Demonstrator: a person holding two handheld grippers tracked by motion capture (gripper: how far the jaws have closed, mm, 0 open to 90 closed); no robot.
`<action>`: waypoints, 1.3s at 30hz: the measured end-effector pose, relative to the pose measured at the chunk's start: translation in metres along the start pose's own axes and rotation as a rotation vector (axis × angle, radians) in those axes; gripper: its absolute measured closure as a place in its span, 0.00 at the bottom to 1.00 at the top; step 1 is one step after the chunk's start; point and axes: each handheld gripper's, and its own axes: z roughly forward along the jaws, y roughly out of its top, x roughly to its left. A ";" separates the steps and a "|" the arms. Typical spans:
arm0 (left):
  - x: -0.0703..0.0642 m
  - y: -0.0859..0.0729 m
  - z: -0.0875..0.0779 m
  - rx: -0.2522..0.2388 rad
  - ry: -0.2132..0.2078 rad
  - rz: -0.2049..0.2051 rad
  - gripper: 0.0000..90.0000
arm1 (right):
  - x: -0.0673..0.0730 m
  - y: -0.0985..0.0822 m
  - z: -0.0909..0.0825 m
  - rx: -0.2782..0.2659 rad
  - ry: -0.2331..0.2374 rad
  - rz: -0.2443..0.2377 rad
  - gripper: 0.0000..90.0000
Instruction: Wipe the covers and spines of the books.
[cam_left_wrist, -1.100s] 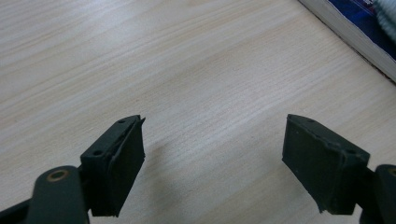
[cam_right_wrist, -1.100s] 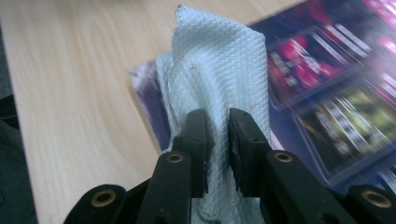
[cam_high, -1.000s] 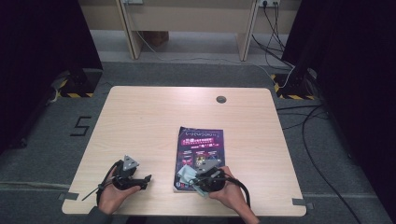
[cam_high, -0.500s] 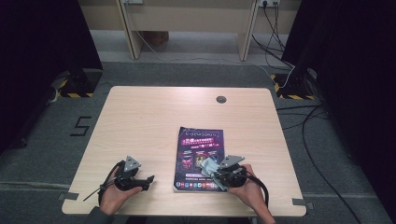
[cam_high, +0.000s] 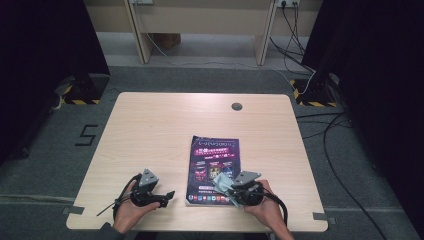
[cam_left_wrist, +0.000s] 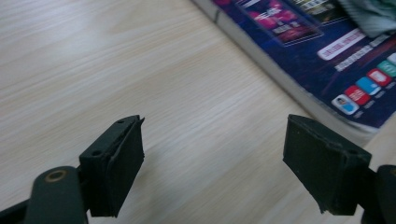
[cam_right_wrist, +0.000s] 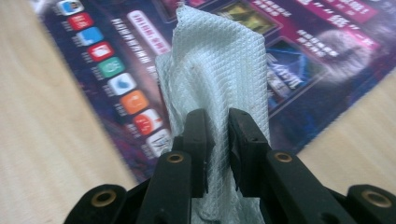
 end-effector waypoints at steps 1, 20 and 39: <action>-0.002 0.001 0.002 -0.009 -0.017 -0.010 0.22 | -0.004 0.001 0.001 -0.001 -0.012 0.004 0.87; -0.036 0.005 0.021 0.029 -0.097 0.018 0.24 | -0.052 0.023 0.024 0.004 -0.089 0.082 0.87; -0.045 0.002 0.017 0.067 -0.053 0.151 0.28 | -0.112 0.059 0.054 0.036 -0.184 0.198 0.87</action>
